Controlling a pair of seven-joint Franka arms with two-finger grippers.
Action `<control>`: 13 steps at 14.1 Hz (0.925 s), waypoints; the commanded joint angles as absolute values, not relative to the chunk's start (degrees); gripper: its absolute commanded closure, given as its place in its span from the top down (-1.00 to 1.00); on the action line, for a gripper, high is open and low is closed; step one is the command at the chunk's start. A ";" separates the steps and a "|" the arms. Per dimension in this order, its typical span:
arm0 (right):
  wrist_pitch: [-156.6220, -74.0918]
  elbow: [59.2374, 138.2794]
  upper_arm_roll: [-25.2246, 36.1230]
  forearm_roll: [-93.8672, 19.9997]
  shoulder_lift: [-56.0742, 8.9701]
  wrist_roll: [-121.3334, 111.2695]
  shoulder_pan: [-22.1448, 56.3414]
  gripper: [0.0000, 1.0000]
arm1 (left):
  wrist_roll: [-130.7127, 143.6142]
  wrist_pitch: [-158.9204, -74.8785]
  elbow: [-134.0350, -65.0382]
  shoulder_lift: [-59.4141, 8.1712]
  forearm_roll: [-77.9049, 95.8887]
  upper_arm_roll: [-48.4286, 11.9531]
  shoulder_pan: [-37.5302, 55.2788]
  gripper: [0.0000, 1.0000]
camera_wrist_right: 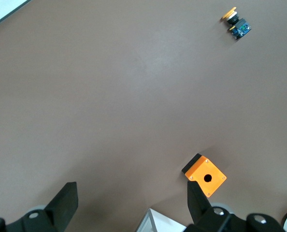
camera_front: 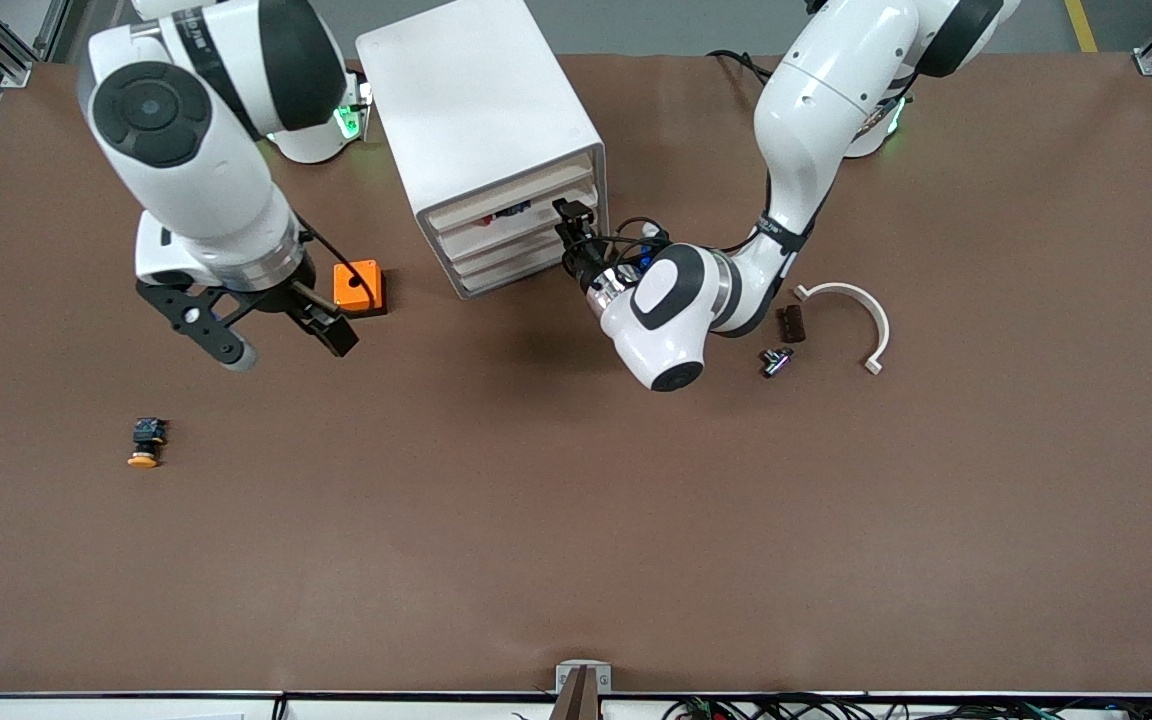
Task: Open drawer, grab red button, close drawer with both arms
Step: 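Grasp the drawer handle with the left gripper, then pull the drawer open with the left gripper while the right gripper reaches in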
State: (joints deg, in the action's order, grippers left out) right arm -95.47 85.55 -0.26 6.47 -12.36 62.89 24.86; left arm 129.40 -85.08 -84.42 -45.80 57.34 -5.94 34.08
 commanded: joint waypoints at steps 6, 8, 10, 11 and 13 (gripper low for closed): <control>-96.42 84.29 0.18 5.63 -13.01 64.07 25.58 1.00 | 130.17 -84.99 -82.97 -48.16 57.92 -5.28 38.40 -0.40; -96.33 84.46 0.18 1.87 -13.01 64.16 25.58 1.00 | 129.90 -85.08 -82.88 -48.86 58.09 -5.19 37.89 -0.97; -95.80 85.60 0.18 0.00 -13.01 64.60 25.84 1.00 | 129.73 -85.08 -82.88 -48.96 57.75 -3.88 37.62 -1.00; -95.89 86.30 0.18 -0.52 -13.01 66.77 26.45 1.00 | 129.81 -85.08 -82.88 -48.78 57.74 -2.82 37.62 -1.00; -96.15 86.66 0.18 -2.45 -13.10 71.00 27.76 1.00 | 129.81 -84.99 -81.49 -48.87 57.66 -0.71 37.18 -1.00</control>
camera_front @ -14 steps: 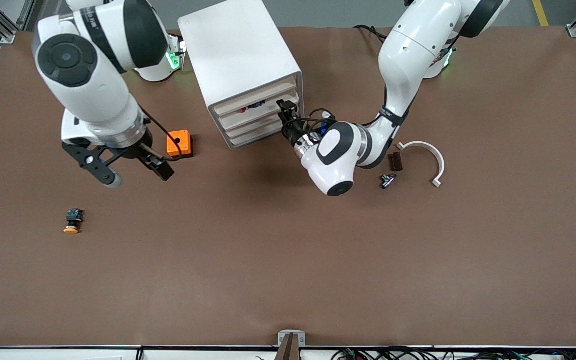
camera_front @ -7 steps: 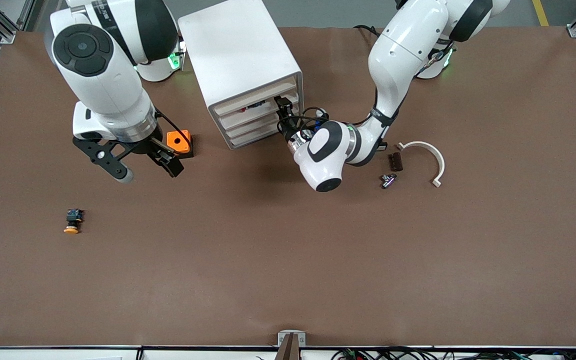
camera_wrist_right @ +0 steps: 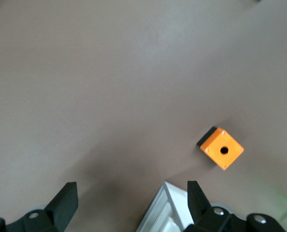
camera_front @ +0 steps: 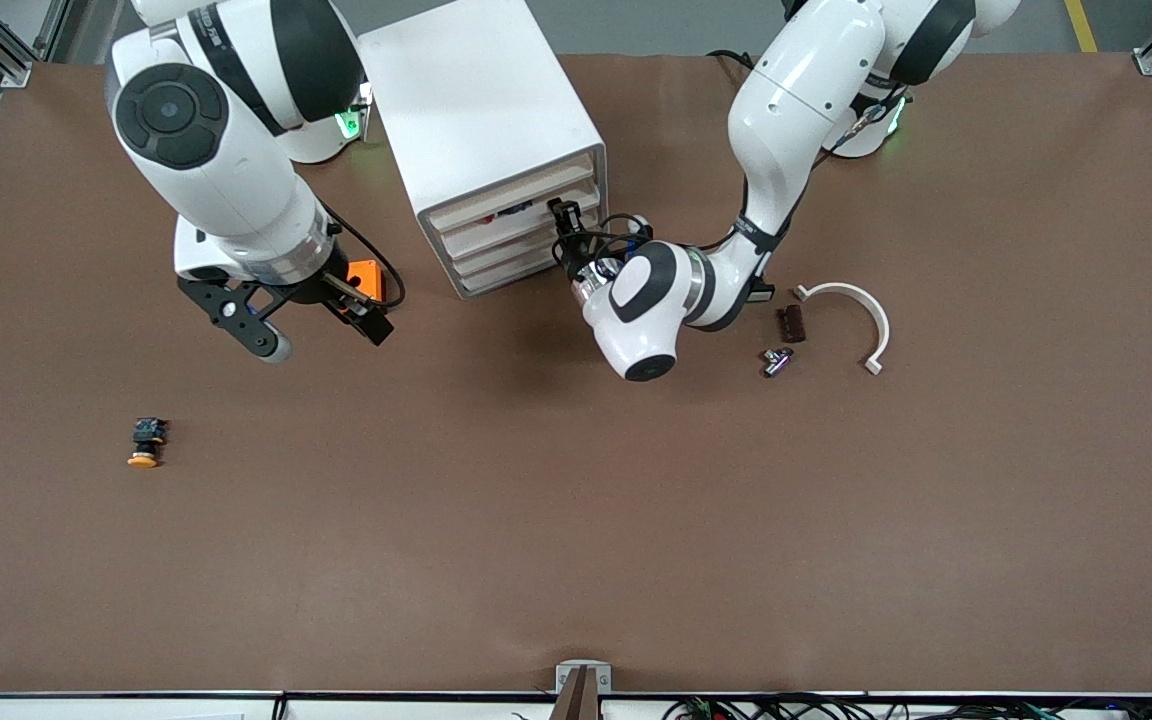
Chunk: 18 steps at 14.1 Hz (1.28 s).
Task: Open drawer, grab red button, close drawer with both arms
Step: 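Pull the drawer open with the left gripper while the right gripper reaches in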
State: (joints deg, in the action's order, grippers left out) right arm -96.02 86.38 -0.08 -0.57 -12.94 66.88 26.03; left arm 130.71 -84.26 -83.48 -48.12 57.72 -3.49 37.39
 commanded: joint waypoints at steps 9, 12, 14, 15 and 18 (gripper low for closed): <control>-99.57 86.66 0.18 -3.96 -17.83 89.46 37.96 1.00 | 120.68 -85.08 -79.63 -48.87 55.03 4.22 32.18 -1.00; -102.03 86.75 0.18 -3.96 -20.12 93.86 40.77 1.00 | 118.66 -84.90 -79.63 -48.78 54.76 4.22 30.24 -0.73; -102.57 86.75 0.18 -3.96 -21.61 94.75 42.62 1.00 | 117.26 -84.64 -79.63 -48.43 54.49 4.31 29.71 0.97; -102.57 86.75 0.18 -3.96 -22.40 94.83 43.41 1.00 | 115.59 -84.38 -79.54 -48.08 53.45 4.31 29.01 1.00; -103.80 86.84 0.18 -3.96 -24.25 95.10 45.08 1.00 | 112.78 -81.49 -75.60 -47.90 50.20 4.13 24.36 1.00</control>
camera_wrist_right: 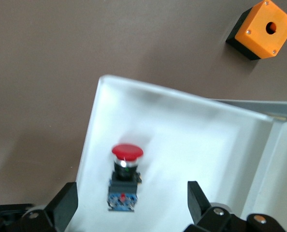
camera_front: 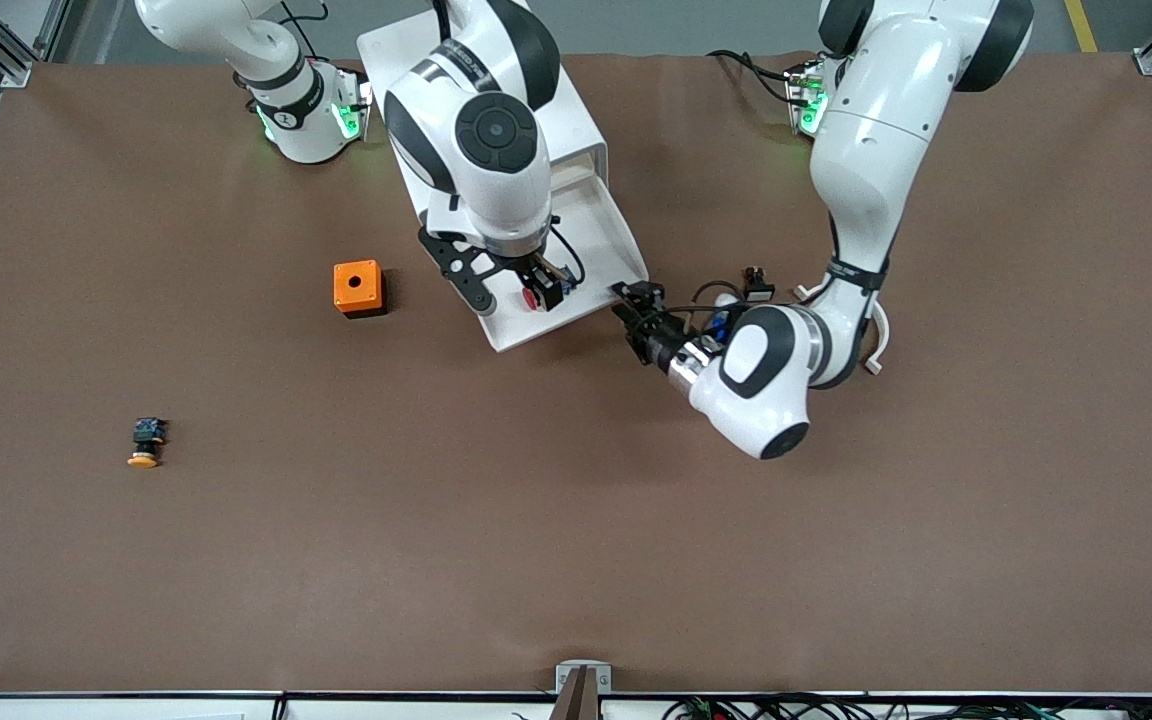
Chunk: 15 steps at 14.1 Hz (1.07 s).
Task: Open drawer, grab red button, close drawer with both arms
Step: 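Grasp the red button with the right gripper while the left gripper releases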
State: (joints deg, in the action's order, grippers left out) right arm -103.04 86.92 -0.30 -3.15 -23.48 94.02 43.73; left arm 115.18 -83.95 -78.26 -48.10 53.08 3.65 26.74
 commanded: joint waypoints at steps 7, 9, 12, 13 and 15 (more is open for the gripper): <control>-108.63 88.51 0.26 -8.25 -26.89 98.35 42.90 1.00 | 104.16 -78.49 -71.19 -46.32 37.12 4.22 20.83 1.00; -108.54 88.51 0.26 -8.53 -27.16 98.35 42.36 1.00 | 103.10 -78.84 -70.49 -44.92 33.94 5.26 20.74 1.00; -109.50 88.24 0.26 -8.70 -28.56 98.35 42.80 1.00 | 96.10 -79.10 -69.17 -43.16 29.38 6.68 20.83 1.00; -110.12 88.24 0.26 -8.79 -29.00 98.35 43.24 1.00 | 92.24 -79.19 -69.26 -42.63 27.09 6.77 20.92 1.00; -110.39 88.24 0.18 -8.79 -29.88 98.35 44.03 1.00 | 88.69 -80.24 -69.26 -41.76 22.26 6.86 20.74 1.00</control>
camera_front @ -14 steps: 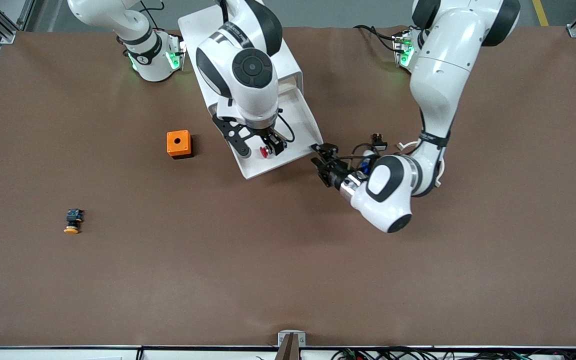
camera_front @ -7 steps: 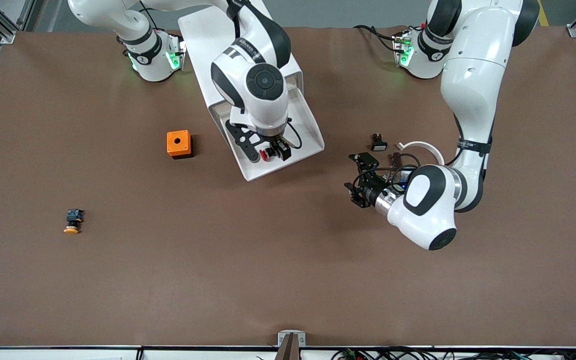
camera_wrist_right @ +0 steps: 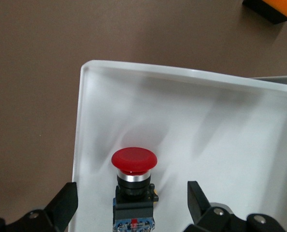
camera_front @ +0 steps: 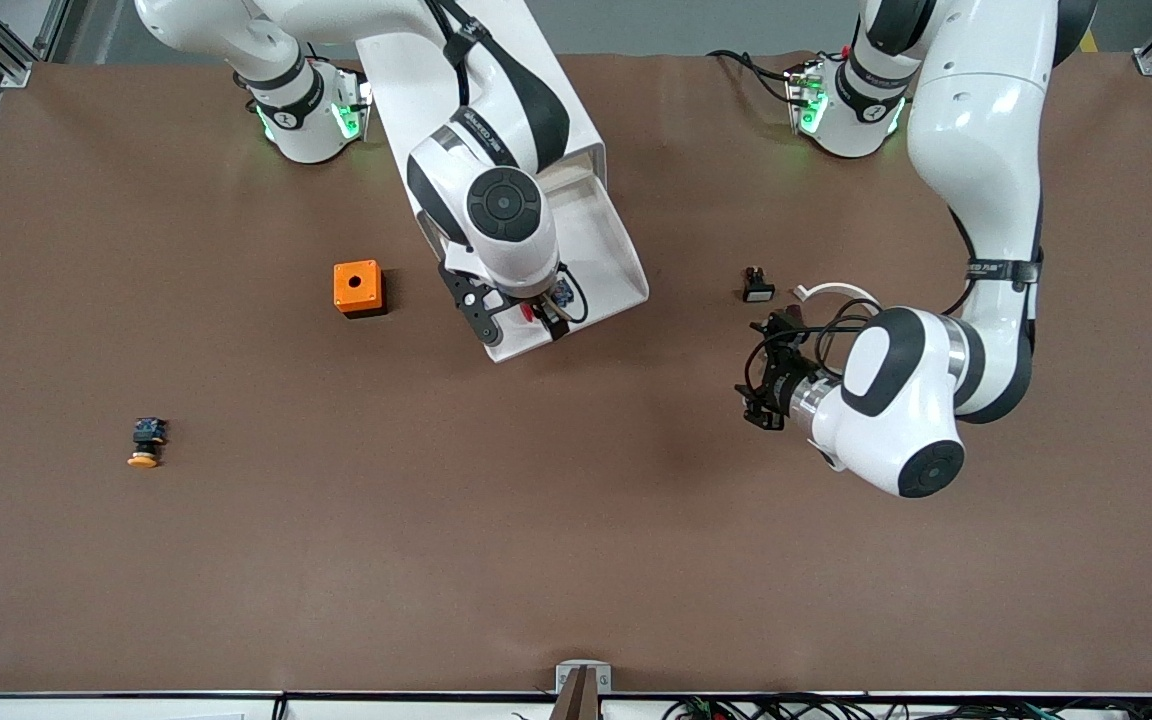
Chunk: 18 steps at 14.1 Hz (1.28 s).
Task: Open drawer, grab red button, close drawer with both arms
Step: 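Grasp the red button with the right gripper while the left gripper releases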
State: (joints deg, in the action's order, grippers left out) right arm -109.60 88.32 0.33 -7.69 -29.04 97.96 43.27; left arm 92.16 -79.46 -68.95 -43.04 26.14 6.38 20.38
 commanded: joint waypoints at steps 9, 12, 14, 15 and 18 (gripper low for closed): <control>-111.01 88.15 0.26 -8.70 -31.29 98.09 45.09 0.01 | 59.97 -82.79 -69.79 -29.81 5.89 6.85 20.39 1.00; -110.57 88.07 0.26 -8.53 -31.11 97.38 45.09 -0.65 | 45.32 -82.53 -70.22 -25.50 5.98 6.68 18.02 1.00; -110.57 87.63 0.26 -8.35 -31.11 97.38 45.09 -0.75 | 40.35 -82.18 -70.49 -23.30 5.89 6.85 17.93 1.00; -110.31 87.02 0.26 -8.35 -31.03 97.56 44.91 -0.75 | 39.99 -81.74 -71.01 -21.64 5.89 6.86 17.93 1.00; -103.57 83.43 0.44 -8.52 -30.50 97.21 43.16 -0.75 | 38.59 -78.93 -71.10 -16.01 5.89 6.77 17.93 1.00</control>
